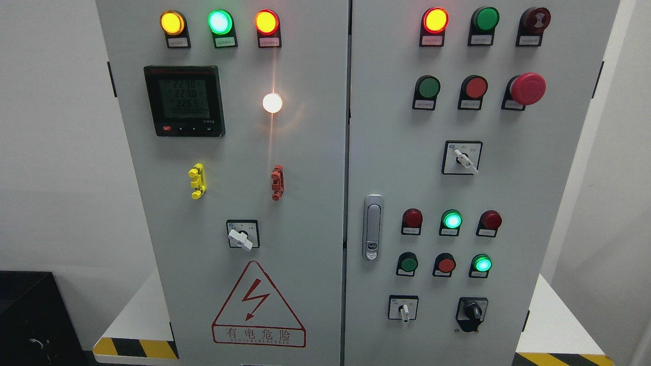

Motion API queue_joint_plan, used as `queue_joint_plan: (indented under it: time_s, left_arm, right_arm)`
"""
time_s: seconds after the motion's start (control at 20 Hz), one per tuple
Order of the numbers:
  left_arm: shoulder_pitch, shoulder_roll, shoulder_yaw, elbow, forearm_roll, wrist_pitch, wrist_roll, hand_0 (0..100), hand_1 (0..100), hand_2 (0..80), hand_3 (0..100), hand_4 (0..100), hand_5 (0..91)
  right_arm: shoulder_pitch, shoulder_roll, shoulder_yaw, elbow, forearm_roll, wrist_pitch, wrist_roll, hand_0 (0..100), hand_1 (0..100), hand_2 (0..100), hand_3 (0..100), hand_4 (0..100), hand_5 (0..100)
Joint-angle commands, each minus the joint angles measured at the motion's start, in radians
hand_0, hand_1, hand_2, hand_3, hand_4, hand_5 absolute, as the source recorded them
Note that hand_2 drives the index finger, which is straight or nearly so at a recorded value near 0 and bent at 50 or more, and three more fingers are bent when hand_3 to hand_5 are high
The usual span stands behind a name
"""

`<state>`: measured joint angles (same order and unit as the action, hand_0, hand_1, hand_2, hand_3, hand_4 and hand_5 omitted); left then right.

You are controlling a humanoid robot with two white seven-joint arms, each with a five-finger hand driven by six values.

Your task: Flip black knob to close circuit

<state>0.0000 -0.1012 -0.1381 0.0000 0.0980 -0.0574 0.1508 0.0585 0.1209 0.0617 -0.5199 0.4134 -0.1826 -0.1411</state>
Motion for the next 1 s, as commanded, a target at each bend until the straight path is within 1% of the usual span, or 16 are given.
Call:
queue_joint_plan:
  time_s: [0.0, 0.05, 0.1, 0.15, 0.25, 0.3, 0.4, 0.6, 0.65, 0.7, 0.75, 0.85, 0.9, 0.95]
  left_arm:
    - [0.023, 0.000, 0.000, -0.031, -0.001, 0.001, -0.001, 12, 56, 0.0, 0, 0, 0.0]
    - [0.023, 0.000, 0.000, -0.029, 0.000, 0.001, -0.001, 12, 56, 0.0, 0, 0, 0.0]
    - [0.023, 0.000, 0.000, -0.031, 0.000, 0.001, -0.001, 12, 56, 0.0, 0, 0, 0.0]
    - [0.023, 0.000, 0.000, -0.031, 0.000, 0.001, -0.001, 12, 56, 0.0, 0, 0, 0.0]
    - [0.023, 0.000, 0.000, -0.029, 0.000, 0.001, -0.001, 12, 56, 0.0, 0, 0, 0.0]
    - [0.023, 0.000, 0.000, -0.031, 0.000, 0.001, -0.001, 12, 56, 0.0, 0, 0, 0.0]
    - [0.023, 0.000, 0.000, -0.031, 0.000, 0.001, -0.001, 12, 56, 0.0, 0, 0, 0.0]
    - [0.023, 0.000, 0.000, -0.031, 0.000, 0.001, -0.001, 12, 56, 0.0, 0, 0, 0.0]
    - [0.023, 0.000, 0.000, -0.031, 0.000, 0.001, -0.001, 12, 56, 0.0, 0, 0, 0.0]
    - [0.023, 0.000, 0.000, -0.029, 0.000, 0.001, -0.001, 12, 56, 0.0, 0, 0, 0.0]
    - [0.023, 0.000, 0.000, -0.029, -0.001, 0.001, -0.001, 12, 56, 0.0, 0, 0, 0.0]
    - [0.023, 0.000, 0.000, -0.031, 0.000, 0.001, -0.001, 12, 56, 0.0, 0, 0, 0.0]
    - [0.023, 0.000, 0.000, -0.031, 0.000, 0.001, -0.001, 12, 56, 0.0, 0, 0, 0.0]
    - [0.023, 0.000, 0.000, -0.031, 0.000, 0.001, -0.001, 12, 56, 0.0, 0, 0, 0.0]
  right_arm:
    - [0.018, 0.003, 0.007, -0.250, 0.143, 0.005, -0.037, 0, 13, 23, 41, 33, 20]
    - [0.020, 0.003, 0.006, -0.268, 0.160, 0.006, -0.049, 0, 13, 23, 42, 34, 21]
    - [0.023, 0.003, 0.004, -0.288, 0.176, 0.008, -0.063, 0, 14, 25, 47, 38, 27]
    - [0.024, 0.003, 0.003, -0.313, 0.194, 0.011, -0.078, 0, 14, 26, 49, 40, 29]
    - [0.029, 0.003, 0.000, -0.368, 0.240, 0.024, -0.113, 0, 14, 35, 60, 52, 44]
    - [0.041, 0.003, -0.002, -0.402, 0.263, 0.037, -0.126, 0, 14, 36, 61, 53, 46]
    - [0.047, 0.003, -0.002, -0.456, 0.292, 0.049, -0.130, 0, 14, 43, 67, 58, 53]
    - [0.057, 0.003, -0.008, -0.515, 0.334, 0.060, -0.135, 0, 14, 50, 73, 64, 61]
    - [0.057, 0.003, -0.010, -0.528, 0.340, 0.066, -0.140, 0, 14, 53, 74, 65, 64]
    - [0.057, 0.003, -0.016, -0.538, 0.353, 0.071, -0.150, 0, 14, 56, 77, 68, 69]
    - [0.057, 0.003, -0.020, -0.545, 0.376, 0.071, -0.160, 0, 15, 57, 77, 69, 71]
    - [0.055, 0.003, -0.043, -0.565, 0.429, 0.072, -0.170, 0, 17, 64, 85, 78, 90]
    - [0.055, 0.003, -0.049, -0.581, 0.447, 0.072, -0.169, 0, 17, 65, 85, 79, 92]
    - [0.055, 0.003, -0.051, -0.598, 0.455, 0.077, -0.169, 0, 17, 66, 88, 81, 95]
